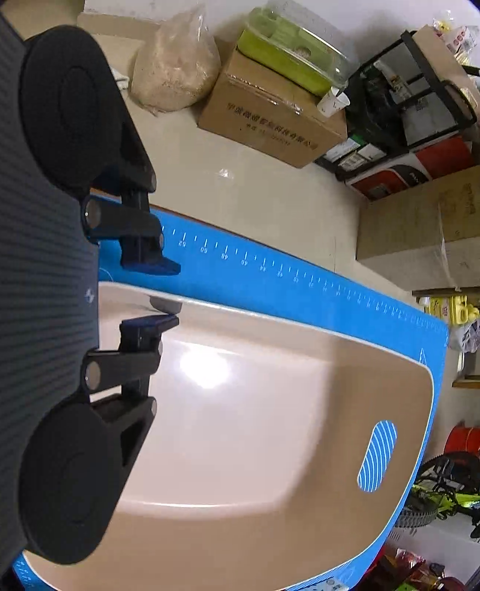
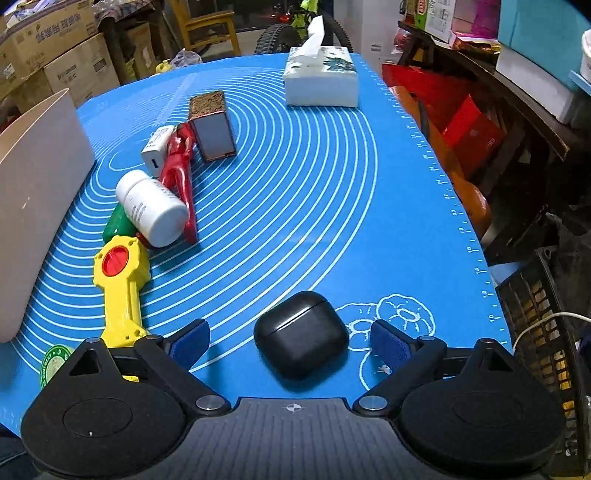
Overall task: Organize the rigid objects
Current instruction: 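Clamp the basket rim with the left tool while the right tool reaches the black earbud case, then grasp the black earbud case with the right tool, drop it into the basket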
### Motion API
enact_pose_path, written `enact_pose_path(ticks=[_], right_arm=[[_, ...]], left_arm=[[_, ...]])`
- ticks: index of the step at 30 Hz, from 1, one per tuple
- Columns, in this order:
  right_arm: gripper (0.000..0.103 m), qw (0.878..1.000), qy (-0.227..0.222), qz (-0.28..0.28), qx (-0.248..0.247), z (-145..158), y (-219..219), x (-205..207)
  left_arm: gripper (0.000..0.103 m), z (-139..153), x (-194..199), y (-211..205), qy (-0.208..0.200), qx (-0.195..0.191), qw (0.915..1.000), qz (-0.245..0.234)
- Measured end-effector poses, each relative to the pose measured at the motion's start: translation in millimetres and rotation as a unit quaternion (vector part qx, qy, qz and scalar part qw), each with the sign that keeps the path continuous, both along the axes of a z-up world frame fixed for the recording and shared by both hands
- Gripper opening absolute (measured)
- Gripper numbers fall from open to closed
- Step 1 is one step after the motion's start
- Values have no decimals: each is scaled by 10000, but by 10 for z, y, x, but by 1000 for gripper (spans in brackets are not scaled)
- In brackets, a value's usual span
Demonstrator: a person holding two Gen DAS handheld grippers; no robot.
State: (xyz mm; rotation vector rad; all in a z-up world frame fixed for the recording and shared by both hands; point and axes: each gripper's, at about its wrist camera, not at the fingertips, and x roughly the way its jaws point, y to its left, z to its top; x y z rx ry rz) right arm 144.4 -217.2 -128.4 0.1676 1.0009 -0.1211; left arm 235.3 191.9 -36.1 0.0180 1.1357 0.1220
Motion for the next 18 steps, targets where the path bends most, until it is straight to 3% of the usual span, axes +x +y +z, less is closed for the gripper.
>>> enact_pose_path(ticks=[4,8,12,18], right_arm=[[88,10000,-32,48,6,-12,19,12],[81,9999,-116,18,-34,-10,8,-9],[59,9995,-176,-78,-270,4,5,-42],[59,9990,-197,-47,-408,11,34,-52]], left_arm=[[12,10,-13,2,-39,-193,9998,6],[12,8,9,-1,-60,-240,9997,18],[12,3,21,19,-60,-247,9997,33],[12,-9,16,44,-40,-266,9996,51]])
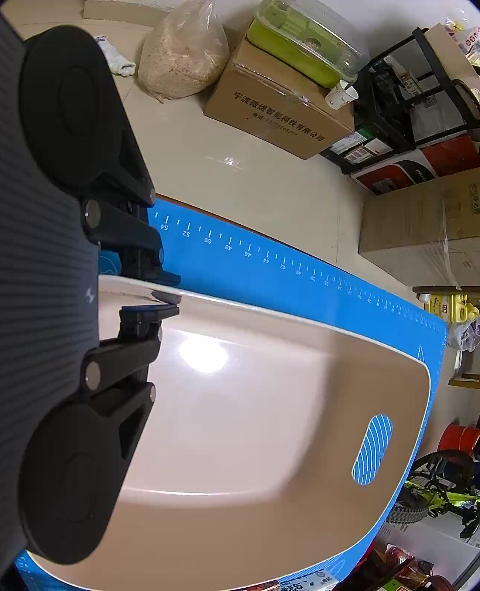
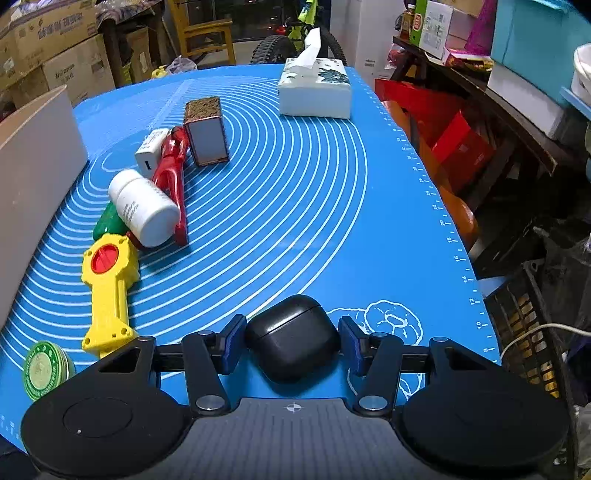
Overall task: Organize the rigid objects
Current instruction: 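Grasp the black earbud case with the right tool, drop it into the basket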
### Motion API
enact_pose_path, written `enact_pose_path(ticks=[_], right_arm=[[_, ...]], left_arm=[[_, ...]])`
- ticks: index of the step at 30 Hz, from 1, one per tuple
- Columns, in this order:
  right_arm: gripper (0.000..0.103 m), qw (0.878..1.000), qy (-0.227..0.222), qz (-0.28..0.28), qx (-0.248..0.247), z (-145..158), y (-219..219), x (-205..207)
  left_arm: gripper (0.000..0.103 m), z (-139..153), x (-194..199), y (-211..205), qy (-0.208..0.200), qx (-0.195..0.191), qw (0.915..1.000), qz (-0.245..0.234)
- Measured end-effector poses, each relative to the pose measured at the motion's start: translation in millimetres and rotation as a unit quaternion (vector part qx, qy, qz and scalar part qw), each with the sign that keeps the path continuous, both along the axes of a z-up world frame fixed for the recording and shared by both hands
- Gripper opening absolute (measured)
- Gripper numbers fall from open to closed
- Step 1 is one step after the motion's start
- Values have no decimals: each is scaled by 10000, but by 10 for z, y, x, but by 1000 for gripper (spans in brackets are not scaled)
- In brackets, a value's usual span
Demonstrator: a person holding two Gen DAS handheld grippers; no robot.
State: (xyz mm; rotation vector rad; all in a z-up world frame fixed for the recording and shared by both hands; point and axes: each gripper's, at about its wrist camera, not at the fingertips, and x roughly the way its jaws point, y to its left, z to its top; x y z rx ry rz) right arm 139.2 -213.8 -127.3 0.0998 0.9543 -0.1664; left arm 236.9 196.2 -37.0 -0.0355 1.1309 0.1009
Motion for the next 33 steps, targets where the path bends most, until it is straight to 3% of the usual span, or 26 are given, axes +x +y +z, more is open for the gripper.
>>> enact_pose_path(ticks=[10,16,23,27,33], right_arm=[[59,9973,-724,-128,-4,447,126,37],[59,9867,-1513,513,308,987,595,242],[59,9658,-2008,1552,541,1442,1335,637],[59,9586,-1948,2009,525,1483,1758,819],[59,9597,-1298,2445,483,1267,2289,1079]], left_arm=[[12,-14,-6,-22,17,44,10000,17],[12,-15,-7,-13,22,37,10000,11],[13,-19,-6,-15,28,44,10000,4],[12,-19,-1,-25,29,61,10000,-20],[12,-24,-5,-20,23,71,10000,-56]])
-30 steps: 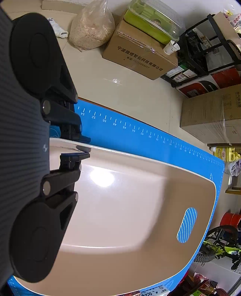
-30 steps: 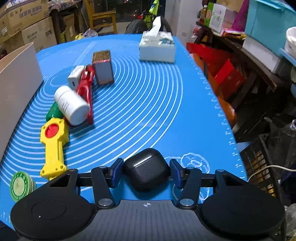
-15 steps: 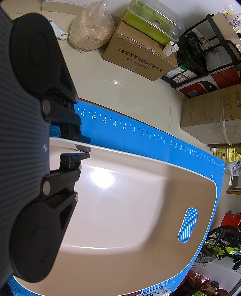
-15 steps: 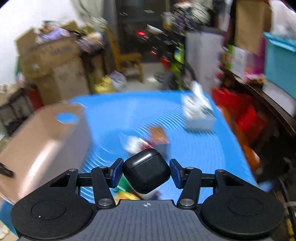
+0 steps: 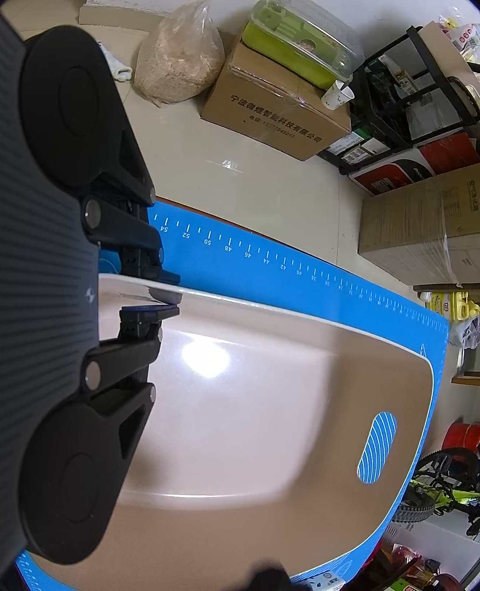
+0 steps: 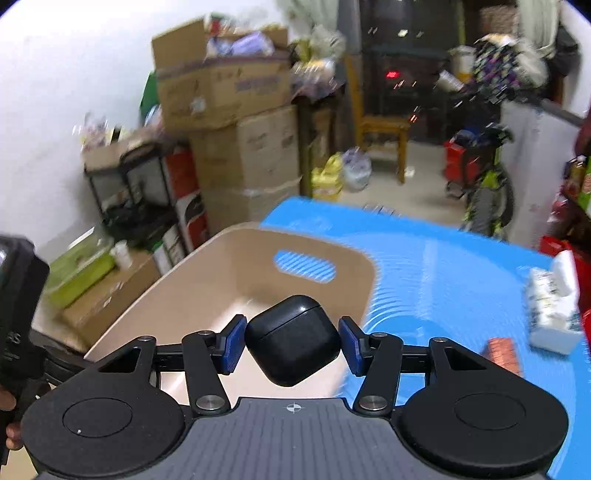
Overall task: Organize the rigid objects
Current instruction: 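Grasp the black earbud case with the right tool, drop it into the basket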
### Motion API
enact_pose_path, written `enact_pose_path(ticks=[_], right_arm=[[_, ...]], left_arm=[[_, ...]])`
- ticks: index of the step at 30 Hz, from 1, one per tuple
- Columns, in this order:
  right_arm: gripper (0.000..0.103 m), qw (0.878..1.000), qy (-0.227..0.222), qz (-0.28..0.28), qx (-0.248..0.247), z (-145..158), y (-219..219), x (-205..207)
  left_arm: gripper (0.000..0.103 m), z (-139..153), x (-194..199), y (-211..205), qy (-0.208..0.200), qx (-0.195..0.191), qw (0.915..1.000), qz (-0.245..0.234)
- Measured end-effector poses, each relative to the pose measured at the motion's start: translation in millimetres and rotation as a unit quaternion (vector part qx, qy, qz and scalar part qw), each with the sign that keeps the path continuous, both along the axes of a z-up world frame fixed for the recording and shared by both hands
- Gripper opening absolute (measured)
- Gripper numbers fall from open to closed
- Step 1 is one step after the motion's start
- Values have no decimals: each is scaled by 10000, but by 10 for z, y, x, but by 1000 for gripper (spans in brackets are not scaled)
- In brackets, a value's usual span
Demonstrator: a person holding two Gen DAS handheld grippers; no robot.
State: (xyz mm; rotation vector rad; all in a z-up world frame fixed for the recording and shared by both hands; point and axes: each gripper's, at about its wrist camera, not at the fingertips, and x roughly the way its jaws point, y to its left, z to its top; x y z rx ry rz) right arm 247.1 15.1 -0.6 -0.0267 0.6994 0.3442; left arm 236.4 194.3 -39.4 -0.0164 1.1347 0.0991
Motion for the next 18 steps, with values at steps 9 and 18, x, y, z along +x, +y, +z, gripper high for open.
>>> enact_pose_path(ticks=[9,18], right_arm=[[59,9894,1067,573,-807,-428,462,113],[68,9912,1040,667,-480,-332,392,33]], left_arm=[[12,-3,-6,0,2,10,10000,5],[13,-3,3,-4,41,42,10000,-5]])
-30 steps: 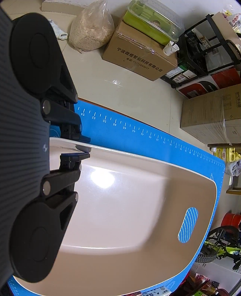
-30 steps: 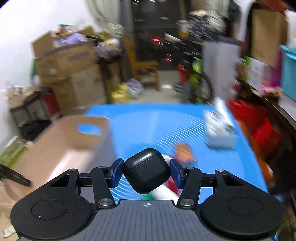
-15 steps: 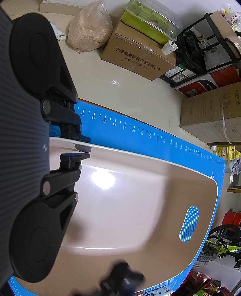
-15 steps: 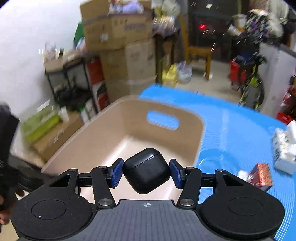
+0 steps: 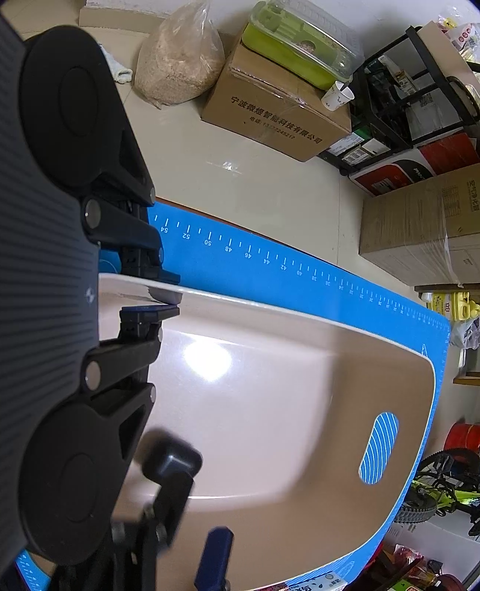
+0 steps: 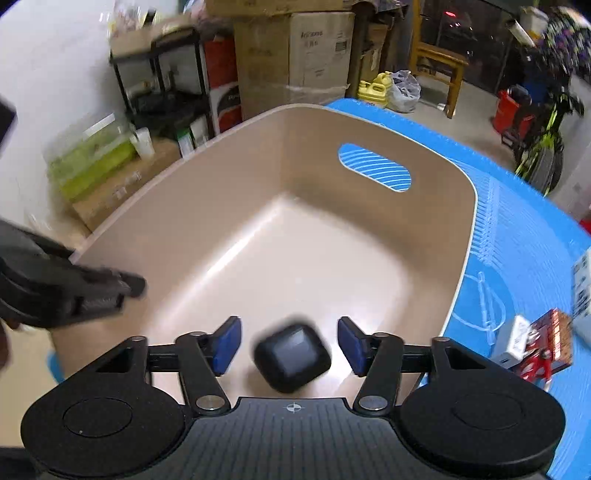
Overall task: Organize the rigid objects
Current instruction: 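Grasp the black earbud case with the right tool, drop it into the basket, then grasp the green round ointment tin with the right tool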
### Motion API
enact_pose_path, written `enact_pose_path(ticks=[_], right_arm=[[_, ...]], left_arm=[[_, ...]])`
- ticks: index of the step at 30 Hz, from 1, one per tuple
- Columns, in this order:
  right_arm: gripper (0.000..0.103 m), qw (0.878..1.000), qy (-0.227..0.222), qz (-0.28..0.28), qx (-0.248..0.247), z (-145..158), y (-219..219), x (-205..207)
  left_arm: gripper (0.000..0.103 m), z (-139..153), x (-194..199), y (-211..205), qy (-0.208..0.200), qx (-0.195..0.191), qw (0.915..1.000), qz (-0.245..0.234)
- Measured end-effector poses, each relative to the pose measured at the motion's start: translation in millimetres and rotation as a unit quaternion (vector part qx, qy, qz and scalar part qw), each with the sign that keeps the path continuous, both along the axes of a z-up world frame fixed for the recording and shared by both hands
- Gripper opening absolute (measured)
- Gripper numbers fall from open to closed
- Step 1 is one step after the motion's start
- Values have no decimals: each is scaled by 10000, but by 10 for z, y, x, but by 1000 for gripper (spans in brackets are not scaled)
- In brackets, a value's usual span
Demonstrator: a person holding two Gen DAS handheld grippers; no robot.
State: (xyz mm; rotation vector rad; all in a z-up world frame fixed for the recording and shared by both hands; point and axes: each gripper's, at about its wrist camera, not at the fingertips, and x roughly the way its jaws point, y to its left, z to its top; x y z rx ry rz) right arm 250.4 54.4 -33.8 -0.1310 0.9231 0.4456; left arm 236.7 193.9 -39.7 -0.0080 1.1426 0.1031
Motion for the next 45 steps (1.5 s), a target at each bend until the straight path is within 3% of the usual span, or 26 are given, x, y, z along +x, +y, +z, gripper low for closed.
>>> enact_pose_path(ticks=[6,11,15,19,26,38,43,45], right_arm=[[74,9936,-474,-348,969,436,-550,-270],[78,9862,-723,-716,1304,605,-1106,-484],[79,9868,-663,-1068,1017,494,-1424,-639],[79,9861,-117,-1349,965,95,-1641,-784],[75,9946,660,-709,366,-547,-1461,-916],[71,9934,985,-421,-408,-839,-1222,-925],[56,9945,817,-316,-568,-839,-1166,-965],[55,9943,835,-344,-559,-837,-1168,-954]], left_arm=[[13,0,-7,5,-6,-42,10000,7],[13,-4,1,-14,11,-8,10000,87],[14,-5,3,-17,15,7,9999,152],[14,-1,18,-30,22,23,9998,204],[16,-4,21,-70,44,130,9996,235],[16,-6,22,-91,47,190,9996,209],[16,-6,27,-91,45,190,9996,205],[16,-10,29,-88,48,181,9996,212]])
